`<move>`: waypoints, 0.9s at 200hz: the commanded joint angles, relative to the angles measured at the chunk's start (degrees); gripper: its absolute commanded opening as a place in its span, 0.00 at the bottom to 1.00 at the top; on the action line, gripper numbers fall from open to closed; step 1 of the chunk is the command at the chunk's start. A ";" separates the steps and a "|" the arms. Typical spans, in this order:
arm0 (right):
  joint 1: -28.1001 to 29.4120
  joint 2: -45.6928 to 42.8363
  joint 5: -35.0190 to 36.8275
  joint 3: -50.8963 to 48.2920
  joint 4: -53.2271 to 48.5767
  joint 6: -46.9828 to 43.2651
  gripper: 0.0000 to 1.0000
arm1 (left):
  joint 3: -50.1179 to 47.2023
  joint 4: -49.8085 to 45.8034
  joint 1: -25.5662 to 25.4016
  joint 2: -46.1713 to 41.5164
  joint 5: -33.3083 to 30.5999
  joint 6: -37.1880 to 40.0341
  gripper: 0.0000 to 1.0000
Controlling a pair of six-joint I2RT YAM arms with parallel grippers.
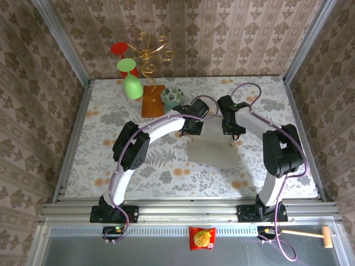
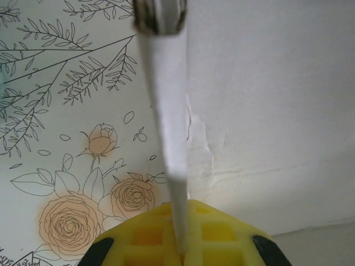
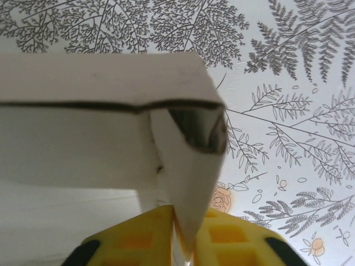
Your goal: Fold the paper box
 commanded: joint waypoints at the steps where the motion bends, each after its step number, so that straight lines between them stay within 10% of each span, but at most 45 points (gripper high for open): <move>1: -1.26 -3.11 -6.43 -1.56 3.64 -1.13 0.24 | -0.29 -2.33 -0.03 -0.34 -0.49 2.10 0.00; 103: -3.49 -1.74 -10.36 -7.34 8.71 -0.70 0.32 | -0.09 -2.77 0.17 -0.07 -0.57 2.24 0.00; 180: -3.45 0.05 -4.43 -7.64 9.69 -2.28 0.13 | 0.13 -3.08 0.11 -0.08 -0.95 2.48 0.00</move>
